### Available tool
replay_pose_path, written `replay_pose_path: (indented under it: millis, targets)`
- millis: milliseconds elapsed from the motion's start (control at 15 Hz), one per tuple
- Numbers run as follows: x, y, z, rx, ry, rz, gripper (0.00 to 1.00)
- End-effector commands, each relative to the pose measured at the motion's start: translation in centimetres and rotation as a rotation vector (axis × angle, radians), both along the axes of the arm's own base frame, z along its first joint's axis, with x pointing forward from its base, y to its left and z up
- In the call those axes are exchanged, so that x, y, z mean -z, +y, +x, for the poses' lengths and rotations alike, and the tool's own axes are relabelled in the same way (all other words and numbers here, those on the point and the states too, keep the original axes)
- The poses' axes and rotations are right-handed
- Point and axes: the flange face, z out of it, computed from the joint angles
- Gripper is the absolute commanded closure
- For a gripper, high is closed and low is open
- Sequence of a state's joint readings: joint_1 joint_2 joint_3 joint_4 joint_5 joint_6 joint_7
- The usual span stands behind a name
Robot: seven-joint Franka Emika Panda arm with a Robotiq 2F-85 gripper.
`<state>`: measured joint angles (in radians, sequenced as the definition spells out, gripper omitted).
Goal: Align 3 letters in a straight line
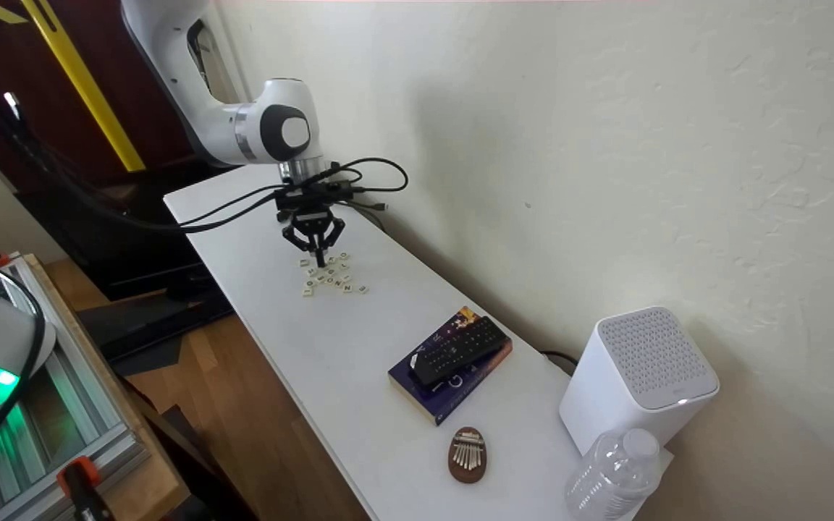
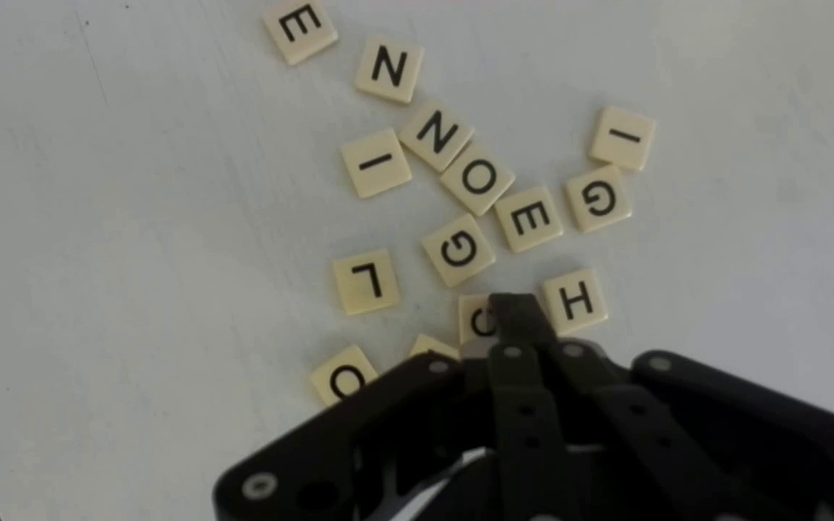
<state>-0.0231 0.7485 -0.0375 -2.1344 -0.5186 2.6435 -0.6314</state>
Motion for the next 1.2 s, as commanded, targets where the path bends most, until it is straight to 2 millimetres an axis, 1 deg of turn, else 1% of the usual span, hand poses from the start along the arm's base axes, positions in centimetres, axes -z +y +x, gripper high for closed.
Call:
replay_pose_path:
  millis: [0, 400, 667, 933, 1133]
  targets:
    - [-0.9, -0.4, -0.8, 0.018, -0.044, 0.069, 1.0]
    - [-1.4, -0.8, -1.6, 0.067, -0.055, 0.112, 1.0]
    - [-2.5, -1.0, -1.9, 0.153, -0.081, 0.147, 1.0]
    - [-2.9, -0.9, -1.7, 0.32, -0.107, 0.18, 1.0]
    - [-2.6, -1.1, -1.5, 0.481, -0.113, 0.201, 1.0]
